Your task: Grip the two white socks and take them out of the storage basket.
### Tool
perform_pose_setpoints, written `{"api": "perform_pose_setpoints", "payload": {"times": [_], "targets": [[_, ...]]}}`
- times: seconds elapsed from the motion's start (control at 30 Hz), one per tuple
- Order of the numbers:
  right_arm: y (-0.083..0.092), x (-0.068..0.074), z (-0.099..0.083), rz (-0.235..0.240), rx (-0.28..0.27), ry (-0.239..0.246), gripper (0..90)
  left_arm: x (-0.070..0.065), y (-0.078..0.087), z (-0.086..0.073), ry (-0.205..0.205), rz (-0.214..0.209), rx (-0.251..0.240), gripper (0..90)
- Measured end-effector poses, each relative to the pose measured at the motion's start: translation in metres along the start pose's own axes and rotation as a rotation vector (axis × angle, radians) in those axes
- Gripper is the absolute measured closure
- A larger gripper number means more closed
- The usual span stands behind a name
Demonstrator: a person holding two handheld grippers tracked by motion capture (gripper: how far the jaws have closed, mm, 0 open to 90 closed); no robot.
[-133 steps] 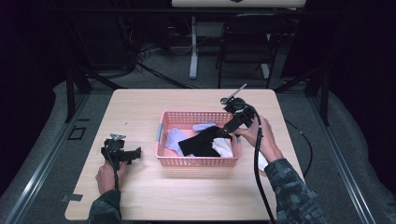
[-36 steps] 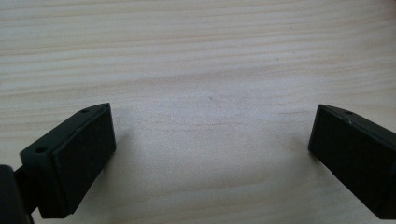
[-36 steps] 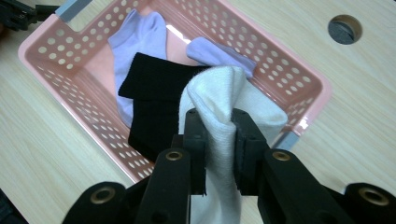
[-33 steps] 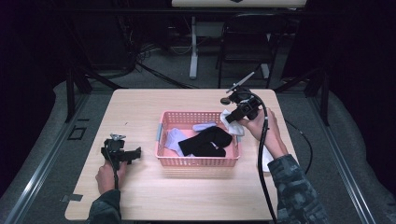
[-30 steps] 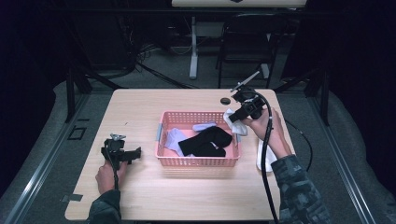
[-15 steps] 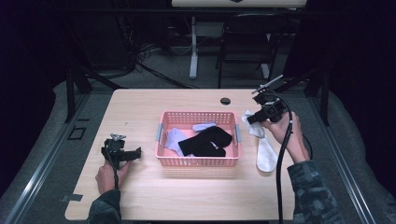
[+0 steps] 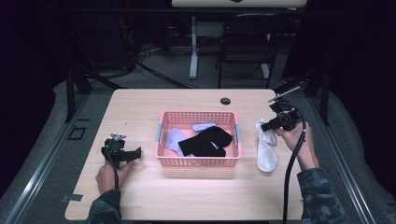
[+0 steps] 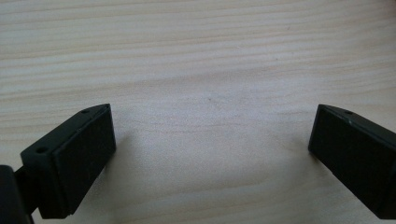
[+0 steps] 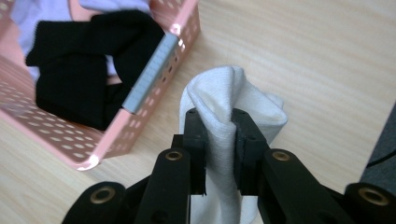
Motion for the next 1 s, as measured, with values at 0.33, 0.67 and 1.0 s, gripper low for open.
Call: {"api": "perform_pose_setpoints", "payload": {"times": [0.33,0.67,1.0], "targets": [[-0.054,-0.010,-0.018,0.001,0.071,-0.045,77.5,0.000,0.000,0.000,0.003,-0.006,0.005,0.6],[-0.084,-0.014,-0.022,0.001,0.104,-0.065,68.0,0.000,0.000,0.000,-0.002,-0.013,0.004,0.6],[-0.068,-0.010,-0.023,0.027,0.008,-0.069,27.3,0.000,0.000,0.000,-0.001,-0.013,0.004,0.6]]}}
Point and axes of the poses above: each handheld gripper's, and its own axes: y roughly backward along the jaws, z roughly out of its top, x roughly to its left, the point moved 4 cm from there along -y, roughly forward along the jaws, and after that the axes turned 1 degree about z, right-handed, at the moved point
